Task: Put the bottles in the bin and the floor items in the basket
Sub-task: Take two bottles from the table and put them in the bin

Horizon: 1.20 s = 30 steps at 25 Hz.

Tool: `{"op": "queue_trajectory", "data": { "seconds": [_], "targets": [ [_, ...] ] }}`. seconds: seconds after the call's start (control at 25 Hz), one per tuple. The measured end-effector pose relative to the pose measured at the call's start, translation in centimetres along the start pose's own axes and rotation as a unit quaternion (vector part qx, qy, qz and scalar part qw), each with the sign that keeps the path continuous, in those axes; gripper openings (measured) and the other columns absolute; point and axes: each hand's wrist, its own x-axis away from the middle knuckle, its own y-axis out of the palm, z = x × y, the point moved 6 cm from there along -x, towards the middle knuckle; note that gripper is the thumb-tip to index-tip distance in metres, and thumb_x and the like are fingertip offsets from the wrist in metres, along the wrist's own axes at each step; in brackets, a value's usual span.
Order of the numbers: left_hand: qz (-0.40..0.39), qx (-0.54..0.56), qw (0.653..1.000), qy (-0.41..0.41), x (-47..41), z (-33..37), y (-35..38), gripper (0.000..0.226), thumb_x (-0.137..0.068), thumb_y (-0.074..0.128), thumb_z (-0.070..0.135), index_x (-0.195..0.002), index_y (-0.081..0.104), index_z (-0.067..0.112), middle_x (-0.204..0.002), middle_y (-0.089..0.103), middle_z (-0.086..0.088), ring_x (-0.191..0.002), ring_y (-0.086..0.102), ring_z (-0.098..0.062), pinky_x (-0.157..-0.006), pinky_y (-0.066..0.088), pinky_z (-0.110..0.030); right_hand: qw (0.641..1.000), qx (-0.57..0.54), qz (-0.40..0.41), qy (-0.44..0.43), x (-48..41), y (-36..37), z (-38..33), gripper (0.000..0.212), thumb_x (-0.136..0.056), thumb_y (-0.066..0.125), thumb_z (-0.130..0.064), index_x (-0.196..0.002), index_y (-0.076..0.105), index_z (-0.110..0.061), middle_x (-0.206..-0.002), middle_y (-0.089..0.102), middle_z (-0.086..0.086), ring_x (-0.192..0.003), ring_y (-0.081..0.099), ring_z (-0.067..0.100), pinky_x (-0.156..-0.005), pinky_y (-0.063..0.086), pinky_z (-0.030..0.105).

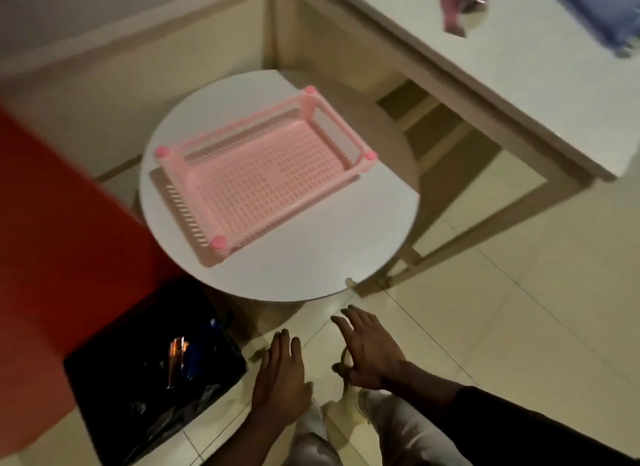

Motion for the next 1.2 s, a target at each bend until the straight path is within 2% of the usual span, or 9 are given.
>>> {"op": "queue_trajectory", "data": {
  "seconds": [0.2, 0.32, 0.44, 0.6, 0.72, 0.92, 1.08, 1.2],
  "targets": [
    [0.028, -0.059, 0.994, 0.093, -2.9, 7.5, -2.1, 0.097, -0.094, 0.06, 0.057, -0.163, 0.012, 0.009, -0.173, 0.004, -0.019, -0.16, 0.006, -0.034, -0.127, 0.015, -0.044, 0.993, -0.034, 0.045, 0.104, 6.1, 0.3, 7.7, 0.1, -0.086, 0.055, -0.068, -0.161, 0.019, -0.012, -0.168, 0.02, 0.018, -0.156, 0.015, 0.036, -0.126, 0.018, 0.047],
    [0.047, -0.108, 0.982, 0.146, -3.9, 11.8, -2.9, 0.096, -0.095, 0.056, 0.062, -0.163, 0.012, 0.009, -0.173, 0.001, -0.019, -0.16, 0.003, -0.035, -0.126, 0.019, -0.045, 0.987, -0.049, 0.064, 0.141, 9.3, 0.9, 11.6, 0.103, -0.085, 0.051, -0.073, -0.161, 0.022, -0.011, -0.168, 0.023, 0.018, -0.156, 0.019, 0.036, -0.126, 0.02, 0.047],
    [0.048, -0.139, 0.973, 0.178, -4.7, 16.5, -2.3, 0.098, -0.096, 0.052, 0.065, -0.164, 0.01, 0.009, -0.173, -0.005, -0.02, -0.16, -0.003, -0.037, -0.128, 0.015, -0.047, 0.982, -0.066, 0.067, 0.167, 12.4, 1.7, 15.6, 0.105, -0.084, 0.044, -0.08, -0.161, 0.022, -0.011, -0.168, 0.023, 0.016, -0.156, 0.019, 0.035, -0.127, 0.019, 0.048],
    [0.051, -0.145, 0.97, 0.19, -4.9, 24.8, -0.8, 0.099, -0.096, 0.053, 0.064, -0.164, 0.009, 0.008, -0.172, -0.008, -0.021, -0.16, -0.006, -0.037, -0.128, 0.009, -0.045, 0.975, -0.079, 0.086, 0.19, 17.3, 2.0, 22.7, 0.108, -0.085, 0.037, -0.084, -0.161, 0.024, -0.009, -0.168, 0.025, 0.017, -0.156, 0.019, 0.034, -0.127, 0.017, 0.048],
    [0.055, -0.151, 0.966, 0.203, -5.3, 31.6, -0.2, 0.097, -0.095, 0.055, 0.062, -0.163, 0.013, 0.007, -0.173, -0.005, -0.02, -0.16, -0.003, -0.036, -0.128, 0.011, -0.045, 0.969, -0.093, 0.107, 0.204, 20.4, 1.0, 28.8, 0.108, -0.086, 0.039, -0.083, -0.161, 0.022, -0.009, -0.168, 0.022, 0.016, -0.157, 0.017, 0.033, -0.128, 0.014, 0.046],
    [0.067, -0.146, 0.967, 0.199, -8.1, 42.0, 0.4, 0.1, -0.095, 0.057, 0.062, -0.163, 0.009, 0.008, -0.173, -0.006, -0.019, -0.16, -0.006, -0.035, -0.128, 0.009, -0.045, 0.964, -0.095, 0.12, 0.219, 24.0, -1.2, 39.6, 0.111, -0.085, 0.042, -0.082, -0.163, 0.013, -0.008, -0.17, 0.013, 0.017, -0.158, 0.008, 0.034, -0.129, 0.01, 0.048],
    [0.081, -0.156, 0.964, 0.201, -10.5, 48.3, -0.3, 0.098, -0.093, 0.06, 0.062, -0.162, 0.014, 0.009, -0.173, 0.002, -0.019, -0.161, 0.001, -0.036, -0.128, 0.015, -0.046, 0.96, -0.096, 0.138, 0.225, 25.2, -3.2, 45.6, 0.113, -0.086, 0.04, -0.083, -0.163, 0.009, -0.008, -0.171, 0.009, 0.017, -0.159, 0.004, 0.033, -0.129, 0.007, 0.047],
    [0.087, -0.169, 0.962, 0.195, -13.0, 52.2, -1.0, 0.098, -0.094, 0.056, 0.064, -0.162, 0.015, 0.007, -0.173, 0.002, -0.022, -0.16, 0.002, -0.036, -0.128, 0.012, -0.045, 0.954, -0.105, 0.155, 0.234, 25.5, -4.5, 49.8, 0.113, -0.086, 0.042, -0.082, -0.164, 0.007, -0.008, -0.171, 0.007, 0.016, -0.159, 0.003, 0.032, -0.129, 0.006, 0.046]
  ]
}}
